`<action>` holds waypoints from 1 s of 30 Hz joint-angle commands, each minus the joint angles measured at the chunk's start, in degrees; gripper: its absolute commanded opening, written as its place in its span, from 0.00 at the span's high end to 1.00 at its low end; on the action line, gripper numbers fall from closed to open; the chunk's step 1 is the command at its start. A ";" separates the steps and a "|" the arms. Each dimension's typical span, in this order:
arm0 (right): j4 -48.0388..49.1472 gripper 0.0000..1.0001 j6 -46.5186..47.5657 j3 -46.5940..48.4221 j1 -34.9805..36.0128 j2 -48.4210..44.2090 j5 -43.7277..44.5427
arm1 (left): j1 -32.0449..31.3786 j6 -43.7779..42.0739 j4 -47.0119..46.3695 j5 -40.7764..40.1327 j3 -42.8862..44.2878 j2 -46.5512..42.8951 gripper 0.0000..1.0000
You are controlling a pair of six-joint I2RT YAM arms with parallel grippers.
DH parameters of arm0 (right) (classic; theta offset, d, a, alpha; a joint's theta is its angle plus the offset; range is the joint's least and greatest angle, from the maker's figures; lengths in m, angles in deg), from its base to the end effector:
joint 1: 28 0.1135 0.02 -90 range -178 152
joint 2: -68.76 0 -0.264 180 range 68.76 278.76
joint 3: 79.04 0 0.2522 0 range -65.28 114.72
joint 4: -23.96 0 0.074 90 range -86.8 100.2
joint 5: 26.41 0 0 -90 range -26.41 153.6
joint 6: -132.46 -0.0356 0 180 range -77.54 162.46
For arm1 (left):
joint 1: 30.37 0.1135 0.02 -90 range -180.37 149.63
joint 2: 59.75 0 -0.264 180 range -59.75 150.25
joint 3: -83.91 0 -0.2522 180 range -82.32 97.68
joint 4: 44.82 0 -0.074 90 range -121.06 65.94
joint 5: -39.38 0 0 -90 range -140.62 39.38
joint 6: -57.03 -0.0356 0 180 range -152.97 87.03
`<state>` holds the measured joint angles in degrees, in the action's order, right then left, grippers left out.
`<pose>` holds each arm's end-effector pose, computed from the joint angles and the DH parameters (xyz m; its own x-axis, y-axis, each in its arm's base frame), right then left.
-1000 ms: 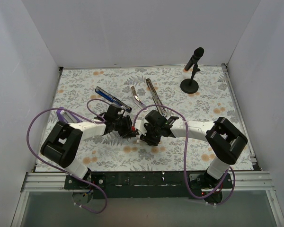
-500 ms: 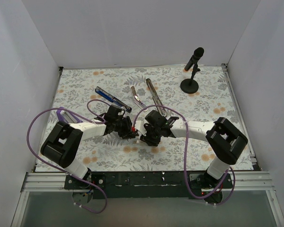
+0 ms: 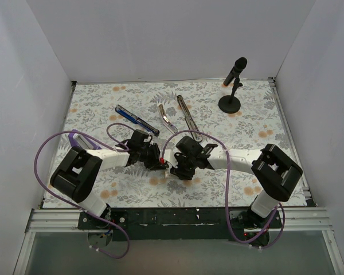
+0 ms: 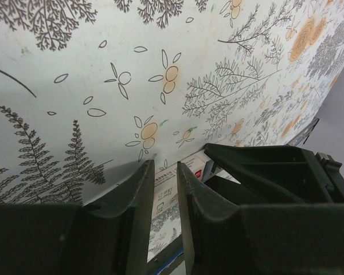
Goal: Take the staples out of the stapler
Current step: Close the staple box at the center of the board.
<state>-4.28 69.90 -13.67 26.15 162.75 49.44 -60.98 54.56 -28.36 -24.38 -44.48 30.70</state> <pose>0.1798 0.2637 0.1652 -0.0370 -0.8141 -0.5795 -0.9930 0.0951 -0.0703 0.2319 -0.1555 0.1322 -0.7032 -0.6252 0.3386 -0.6779 0.4460 -0.5844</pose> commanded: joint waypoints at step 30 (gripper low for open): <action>-3.01 0.57 -0.90 -2.13 0.96 -3.56 -1.40 | -1.29 1.95 0.55 0.56 -5.50 -7.75 0.71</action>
<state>-5.97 68.33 -15.63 26.83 160.33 51.06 -61.35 55.30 -25.76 -26.61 -48.89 24.82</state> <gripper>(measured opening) 0.435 0.284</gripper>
